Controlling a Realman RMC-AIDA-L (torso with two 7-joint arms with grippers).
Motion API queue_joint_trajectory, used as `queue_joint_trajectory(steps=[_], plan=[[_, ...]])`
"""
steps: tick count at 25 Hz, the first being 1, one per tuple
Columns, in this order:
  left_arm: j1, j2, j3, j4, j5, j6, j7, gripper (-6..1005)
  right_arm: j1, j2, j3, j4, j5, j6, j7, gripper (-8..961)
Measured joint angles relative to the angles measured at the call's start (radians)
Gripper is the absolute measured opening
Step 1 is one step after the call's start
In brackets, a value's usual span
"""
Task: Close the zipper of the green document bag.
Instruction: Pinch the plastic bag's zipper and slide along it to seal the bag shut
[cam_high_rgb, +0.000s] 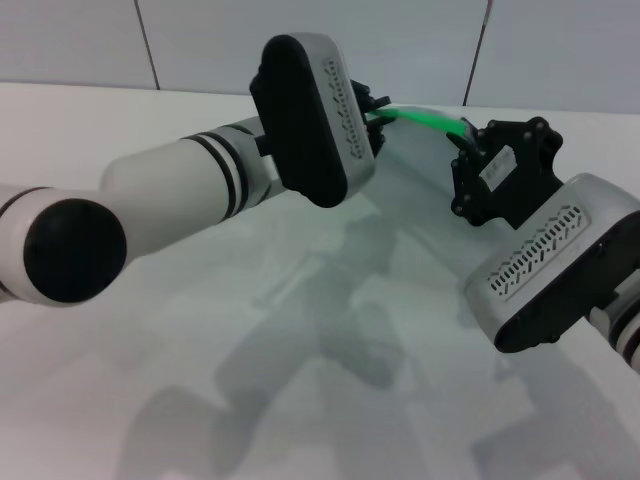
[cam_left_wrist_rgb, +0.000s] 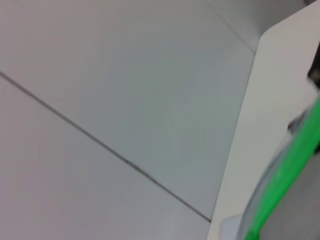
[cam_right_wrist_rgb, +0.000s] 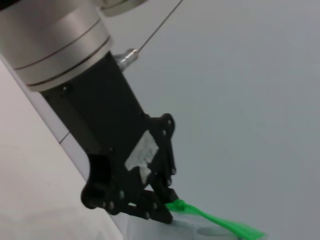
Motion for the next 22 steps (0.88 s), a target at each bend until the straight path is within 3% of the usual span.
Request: queue_joint_trajectory(steps=[11,22], plan=[[0.004,-0.001,-0.022,0.034,-0.003,0.032,0.0,128,-0.017,0.0,0.005,-0.027,0.0,0.0,-0.002,63],[0.025,-0.002,-0.005,-0.033,-0.005,0.035,0.0,142,-0.01,-0.002,0.007,-0.007,0.002,-0.002,0.004,68]])
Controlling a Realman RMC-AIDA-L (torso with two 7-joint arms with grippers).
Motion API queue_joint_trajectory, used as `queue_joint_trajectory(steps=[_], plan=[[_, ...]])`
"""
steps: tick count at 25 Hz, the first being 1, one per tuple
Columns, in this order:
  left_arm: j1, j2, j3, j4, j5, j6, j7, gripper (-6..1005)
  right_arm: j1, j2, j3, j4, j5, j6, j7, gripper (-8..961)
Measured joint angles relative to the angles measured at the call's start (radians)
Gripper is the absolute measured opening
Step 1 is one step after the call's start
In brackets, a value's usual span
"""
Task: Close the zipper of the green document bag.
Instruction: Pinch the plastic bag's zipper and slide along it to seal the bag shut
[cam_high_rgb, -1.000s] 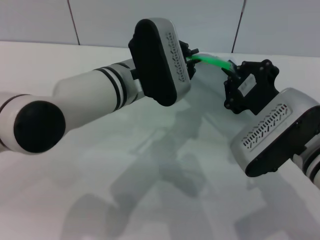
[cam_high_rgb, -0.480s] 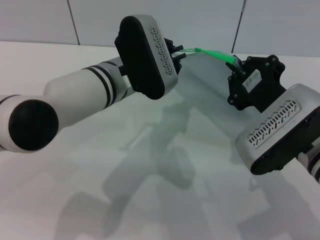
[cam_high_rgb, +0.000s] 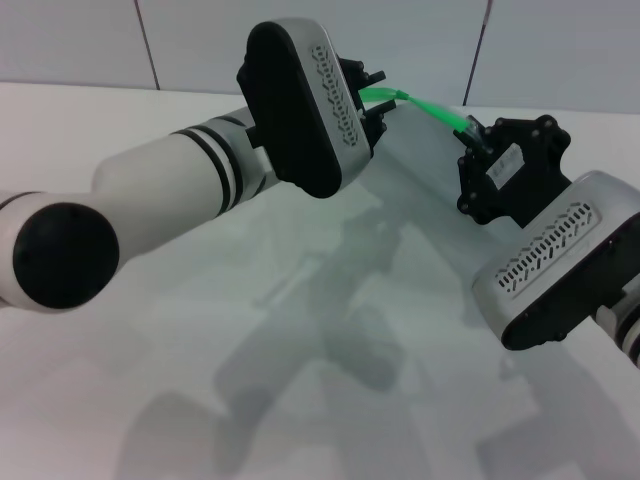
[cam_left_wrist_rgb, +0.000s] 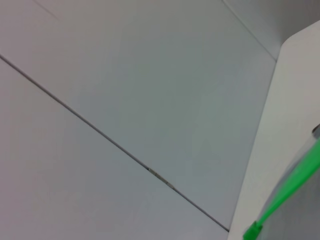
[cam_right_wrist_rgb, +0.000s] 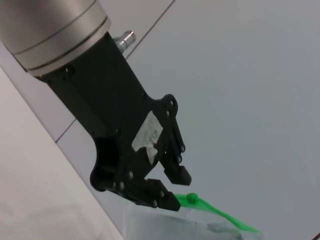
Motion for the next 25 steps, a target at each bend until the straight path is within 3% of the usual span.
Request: queue_joint_trajectory(steps=[2,7,25], plan=[[0.008,0.0,0.007,-0.01,0.0,0.001,0.0,145,0.0,0.0,0.0,0.002,0.003,-0.002,0.0,68],[0.014,0.0,0.012,-0.02,0.0,0.001,0.001,286,0.002,-0.002,0.032,0.004,0.031,-0.053,0.001,71],[0.045,0.0,0.026,-0.074,0.009,0.013,0.012,358,0.002,-0.002,0.04,-0.003,0.027,-0.071,-0.007,79]])
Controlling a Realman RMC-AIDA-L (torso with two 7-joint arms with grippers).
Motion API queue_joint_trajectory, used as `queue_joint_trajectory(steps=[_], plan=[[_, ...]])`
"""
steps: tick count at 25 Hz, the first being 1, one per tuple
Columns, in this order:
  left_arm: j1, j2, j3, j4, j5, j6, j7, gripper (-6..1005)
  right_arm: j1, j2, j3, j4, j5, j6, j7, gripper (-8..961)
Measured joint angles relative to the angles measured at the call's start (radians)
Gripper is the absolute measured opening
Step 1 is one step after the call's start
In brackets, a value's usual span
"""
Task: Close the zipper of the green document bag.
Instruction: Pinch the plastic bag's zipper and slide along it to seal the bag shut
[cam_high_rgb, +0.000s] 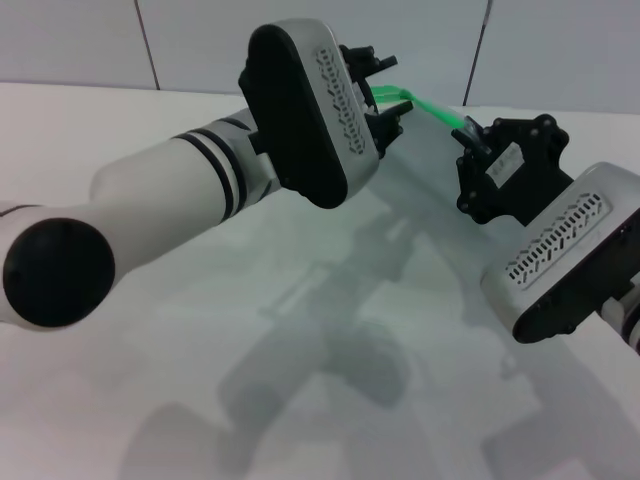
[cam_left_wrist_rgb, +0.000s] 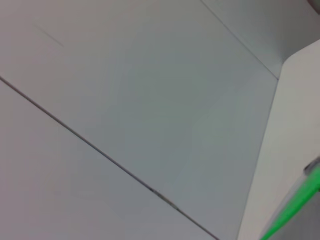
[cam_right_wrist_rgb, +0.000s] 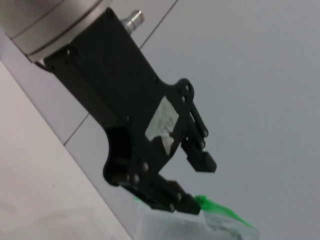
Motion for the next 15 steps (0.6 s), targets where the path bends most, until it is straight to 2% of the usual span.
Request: queue_joint_trajectory(steps=[6,15], plan=[[-0.02,0.001,0.018,0.015,-0.004,-0.007,0.0,446,0.0,0.001,-0.002,-0.005,-0.001,0.002,-0.015,81],[-0.03,0.005,0.046,0.026,-0.005,-0.025,0.0,437,-0.007,0.0,-0.002,-0.017,-0.001,-0.004,-0.023,85]])
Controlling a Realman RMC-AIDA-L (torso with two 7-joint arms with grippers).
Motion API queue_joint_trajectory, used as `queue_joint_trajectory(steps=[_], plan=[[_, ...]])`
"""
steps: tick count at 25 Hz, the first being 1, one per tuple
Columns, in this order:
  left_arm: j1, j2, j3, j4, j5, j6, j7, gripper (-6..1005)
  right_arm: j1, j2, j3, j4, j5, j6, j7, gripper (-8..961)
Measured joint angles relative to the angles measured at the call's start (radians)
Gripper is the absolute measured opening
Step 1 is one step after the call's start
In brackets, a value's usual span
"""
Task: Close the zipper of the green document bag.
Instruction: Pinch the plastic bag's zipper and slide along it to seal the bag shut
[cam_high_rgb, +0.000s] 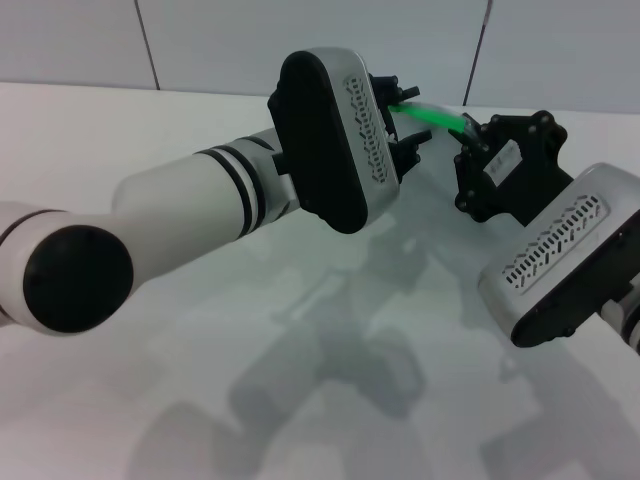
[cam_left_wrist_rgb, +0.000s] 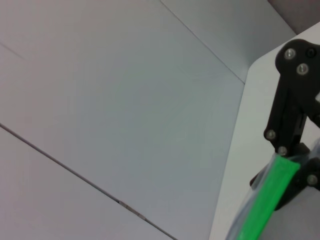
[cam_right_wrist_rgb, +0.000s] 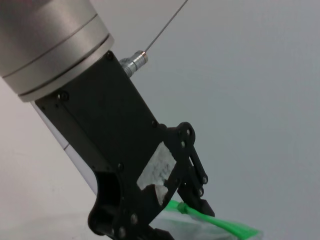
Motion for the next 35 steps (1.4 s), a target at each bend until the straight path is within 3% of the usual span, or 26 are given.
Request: queue_joint_trajectory(steps=[21,27,35], plan=[[0.002,0.006,-0.01,0.004,0.001,-0.019,0.002,307,-0.004,0.001,-0.009,0.0,0.003,0.006,-0.015,95],[-0.015,0.001,-0.008,0.02,0.0,-0.021,0.002,221,-0.004,0.001,-0.009,-0.001,0.002,0.007,-0.015,97],[-0.022,-0.002,-0.004,0.031,0.0,-0.019,0.001,225,-0.004,0.001,-0.011,-0.012,0.0,0.008,-0.015,101]])
